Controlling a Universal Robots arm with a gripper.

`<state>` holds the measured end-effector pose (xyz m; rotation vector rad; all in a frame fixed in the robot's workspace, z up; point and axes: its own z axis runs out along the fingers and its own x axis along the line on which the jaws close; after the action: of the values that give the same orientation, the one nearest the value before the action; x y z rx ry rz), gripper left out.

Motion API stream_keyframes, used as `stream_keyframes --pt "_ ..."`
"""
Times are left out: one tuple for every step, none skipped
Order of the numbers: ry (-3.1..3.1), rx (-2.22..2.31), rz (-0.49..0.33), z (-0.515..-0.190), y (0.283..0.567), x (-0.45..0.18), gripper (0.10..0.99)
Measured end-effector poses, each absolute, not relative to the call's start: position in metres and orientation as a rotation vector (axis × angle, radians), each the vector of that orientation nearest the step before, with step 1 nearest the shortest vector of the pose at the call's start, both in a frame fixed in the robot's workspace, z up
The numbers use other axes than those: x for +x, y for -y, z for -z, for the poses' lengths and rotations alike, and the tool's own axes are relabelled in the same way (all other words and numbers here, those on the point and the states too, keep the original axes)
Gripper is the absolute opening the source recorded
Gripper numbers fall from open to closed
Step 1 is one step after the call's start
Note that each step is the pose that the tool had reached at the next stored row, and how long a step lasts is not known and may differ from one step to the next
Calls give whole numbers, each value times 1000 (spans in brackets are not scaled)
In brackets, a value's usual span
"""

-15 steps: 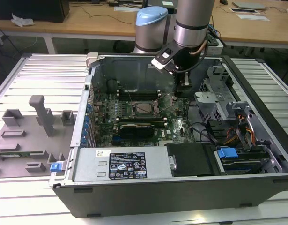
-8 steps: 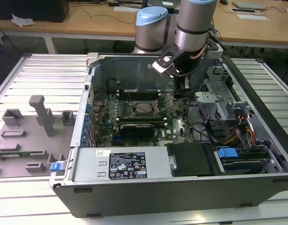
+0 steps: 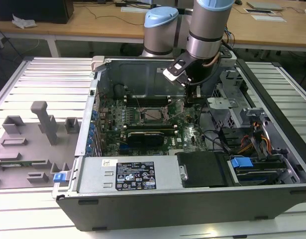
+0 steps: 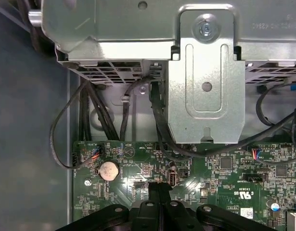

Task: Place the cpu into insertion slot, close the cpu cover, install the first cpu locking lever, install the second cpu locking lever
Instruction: 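Close the cpu cover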

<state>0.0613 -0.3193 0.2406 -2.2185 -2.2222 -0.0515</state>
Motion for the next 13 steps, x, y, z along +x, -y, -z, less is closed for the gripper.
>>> stream_keyframes --pt "2222 -2218 51 -241 319 61 106" --pt "2217 -2213 44 -240 319 62 106" --pt "2211 -2208 36 -240 319 62 106" --pt "2200 -2198 18 -240 319 62 106" --pt "2193 -2191 6 -240 319 62 106" --pt "2185 -2184 -7 -240 319 62 106" --pt "2169 -2167 -35 -240 319 63 106" --pt "2160 -2160 -48 -240 319 63 106" --pt "2158 -2158 -50 -240 319 63 106" --pt "2158 -2158 -51 -240 319 63 106" --pt "2158 -2158 -51 -240 319 63 106" --pt "2158 -2158 -51 -240 319 63 106" --pt "2158 -2158 -51 -240 319 62 106"
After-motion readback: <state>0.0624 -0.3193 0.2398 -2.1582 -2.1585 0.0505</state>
